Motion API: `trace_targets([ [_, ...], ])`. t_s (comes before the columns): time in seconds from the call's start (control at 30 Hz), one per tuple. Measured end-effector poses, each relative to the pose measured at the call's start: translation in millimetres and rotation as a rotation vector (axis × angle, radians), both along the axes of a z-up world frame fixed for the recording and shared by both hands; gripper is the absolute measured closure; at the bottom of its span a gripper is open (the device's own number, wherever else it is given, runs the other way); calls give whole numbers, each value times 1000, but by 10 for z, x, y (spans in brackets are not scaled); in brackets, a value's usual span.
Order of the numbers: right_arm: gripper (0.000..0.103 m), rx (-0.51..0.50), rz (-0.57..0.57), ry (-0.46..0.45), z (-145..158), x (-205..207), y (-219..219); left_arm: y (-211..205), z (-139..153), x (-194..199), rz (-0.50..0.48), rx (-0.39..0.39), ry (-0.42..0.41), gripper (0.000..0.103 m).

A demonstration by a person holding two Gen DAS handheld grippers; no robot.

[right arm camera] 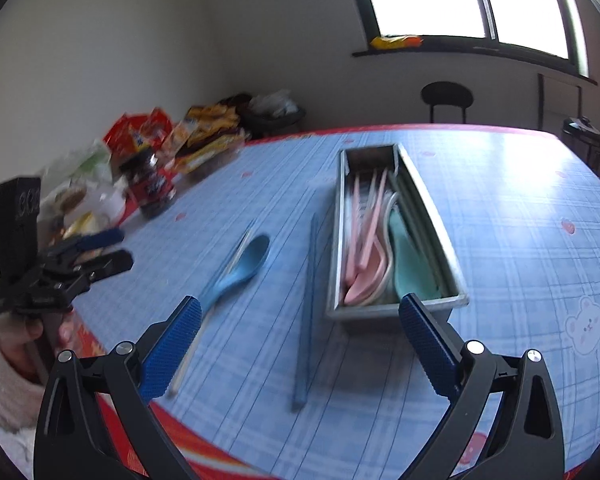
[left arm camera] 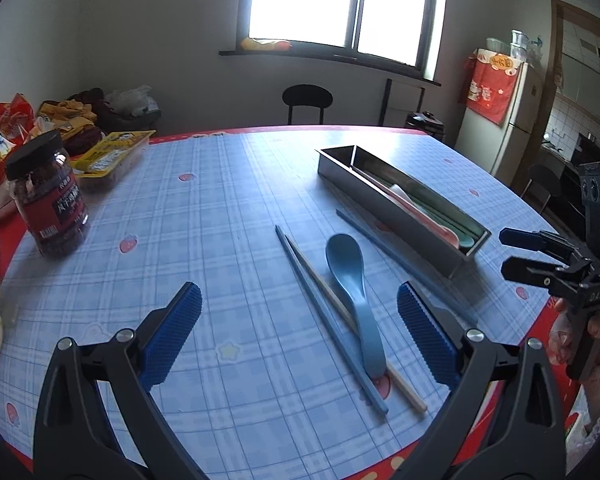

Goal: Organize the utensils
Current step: 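Grasp a dark blue chopstick with the right gripper while the left gripper grasps another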

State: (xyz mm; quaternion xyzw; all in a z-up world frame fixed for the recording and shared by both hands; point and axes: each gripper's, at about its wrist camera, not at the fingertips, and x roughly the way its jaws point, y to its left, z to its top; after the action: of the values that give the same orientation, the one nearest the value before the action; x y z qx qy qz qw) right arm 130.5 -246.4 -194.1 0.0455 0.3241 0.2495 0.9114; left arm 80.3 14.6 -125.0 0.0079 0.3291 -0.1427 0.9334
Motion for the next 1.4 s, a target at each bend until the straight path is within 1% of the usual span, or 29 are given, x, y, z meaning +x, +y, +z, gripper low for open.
trace_targets([
  [0.03, 13, -17, 19, 15, -24, -29, 34, -9, -34, -18, -10, 6, 2, 6],
  [0.07, 22, -29, 31, 27, -32, -40, 58, -12, -57, -26, -16, 9, 4, 7],
  [0.1, 28, -42, 44, 42, -57, -53, 83, -18, -78, -40, -21, 10, 5, 7],
  [0.17, 43, -78, 59, 83, -132, -46, 156, -12, -120, -42, -35, -2, 17, 7],
  [0.23, 52, -107, 62, 107, -197, -42, 204, 2, -149, -35, -40, -10, 31, 8],
  [0.27, 55, -111, 61, 120, -228, -23, 232, 2, -160, -32, -42, -10, 37, 10],
  [0.37, 56, -128, 45, 140, -276, 27, 285, 5, -183, -22, -50, -2, 49, 16],
  [0.43, 56, -151, 44, 151, -300, 79, 331, 14, -205, -12, -49, 1, 54, 17],
  [0.5, 56, -186, 45, 154, -326, 134, 366, 30, -236, 8, -47, -7, 68, 25],
  [0.57, 56, -231, 50, 154, -363, 157, 443, 62, -284, 45, -40, -26, 95, 31],
  [0.63, 56, -240, 62, 161, -392, 171, 485, 92, -321, 79, -37, -49, 116, 35],
  [0.7, 56, -248, 65, 161, -417, 179, 498, 108, -349, 110, -38, -60, 133, 46],
  [0.73, 58, -248, 61, 154, -418, 178, 498, 110, -363, 126, -39, -64, 142, 48],
  [0.77, 63, -245, 59, 155, -420, 191, 501, 106, -371, 136, -40, -64, 147, 53],
  [0.8, 64, -241, 58, 154, -419, 194, 502, 98, -381, 156, -42, -62, 153, 56],
  [0.83, 68, -240, 57, 153, -419, 202, 501, 91, -386, 165, -42, -59, 155, 58],
  [0.87, 74, -242, 56, 150, -421, 209, 509, 74, -391, 182, -44, -53, 158, 60],
  [0.9, 78, -248, 54, 146, -423, 214, 523, 57, -393, 189, -45, -49, 160, 60],
  [0.97, 92, -254, 57, 145, -422, 222, 548, 12, -403, 236, -48, -41, 169, 61],
  [1.03, 93, -246, 70, 149, -422, 226, 579, -41, -414, 275, -53, -34, 179, 61],
  [1.07, 93, -251, 72, 144, -425, 222, 597, -63, -419, 296, -56, -30, 184, 63],
  [1.1, 93, -253, 74, 140, -425, 221, 608, -94, -425, 321, -61, -22, 190, 68],
  [1.2, 93, -254, 74, 130, -430, 229, 623, -176, -461, 429, -65, 8, 208, 73],
  [1.33, 93, -266, 72, 111, -437, 221, 642, -191, -536, 607, -50, -17, 253, 78],
  [1.4, 93, -263, 72, 110, -435, 229, 642, -219, -567, 660, -44, -13, 263, 79],
])
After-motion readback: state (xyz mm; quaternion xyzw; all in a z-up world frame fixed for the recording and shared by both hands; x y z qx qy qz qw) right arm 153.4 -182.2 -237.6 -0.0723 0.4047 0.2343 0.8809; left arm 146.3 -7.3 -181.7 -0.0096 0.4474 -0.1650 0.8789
